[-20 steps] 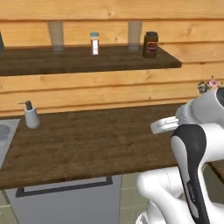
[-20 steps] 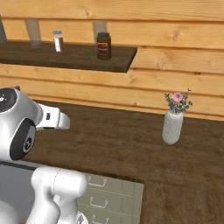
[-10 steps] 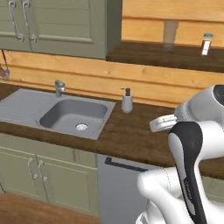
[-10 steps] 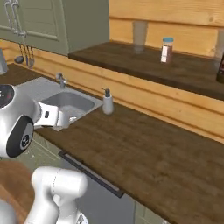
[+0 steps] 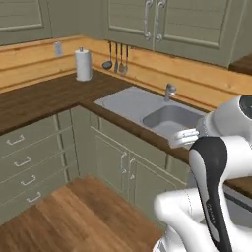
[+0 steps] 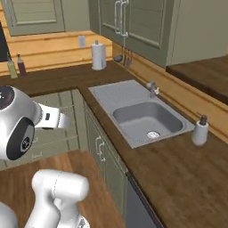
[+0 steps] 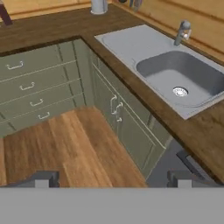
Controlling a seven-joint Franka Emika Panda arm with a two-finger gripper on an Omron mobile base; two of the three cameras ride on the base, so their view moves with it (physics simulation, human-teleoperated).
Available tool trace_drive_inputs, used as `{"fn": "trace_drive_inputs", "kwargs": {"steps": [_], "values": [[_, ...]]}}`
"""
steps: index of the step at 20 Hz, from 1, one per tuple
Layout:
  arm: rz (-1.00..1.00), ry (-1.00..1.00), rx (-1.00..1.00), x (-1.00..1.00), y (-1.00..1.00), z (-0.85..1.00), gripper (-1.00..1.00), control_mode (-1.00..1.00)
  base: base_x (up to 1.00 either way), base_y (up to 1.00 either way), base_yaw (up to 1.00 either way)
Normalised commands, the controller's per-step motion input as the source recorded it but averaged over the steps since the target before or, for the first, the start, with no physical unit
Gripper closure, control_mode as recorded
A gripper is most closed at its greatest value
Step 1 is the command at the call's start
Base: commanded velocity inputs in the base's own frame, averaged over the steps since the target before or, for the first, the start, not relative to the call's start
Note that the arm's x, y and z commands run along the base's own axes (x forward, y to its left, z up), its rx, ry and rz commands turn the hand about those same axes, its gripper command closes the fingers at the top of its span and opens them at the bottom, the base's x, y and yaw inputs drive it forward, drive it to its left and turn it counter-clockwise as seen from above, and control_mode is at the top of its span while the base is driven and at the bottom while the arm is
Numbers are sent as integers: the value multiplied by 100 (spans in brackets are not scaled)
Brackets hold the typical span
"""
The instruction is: Navigate to the toaster.
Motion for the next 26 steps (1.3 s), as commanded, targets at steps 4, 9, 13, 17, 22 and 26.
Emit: {"fn": "trace_drive_inputs", "kwargs": {"steps": [4,9,13,17,22,26], "values": [[0,0,0,0,0,0,-100,100,3,56,81],[0,0,0,0,0,0,-100,100,23,26,86],[0,0,0,0,0,0,-100,100,100,23,17],[0,0,0,0,0,0,-100,100,100,39,0],[0,0,0,0,0,0,-100,100,100,100,-18],[0,0,0,0,0,0,-100,100,100,100,-16]]}}
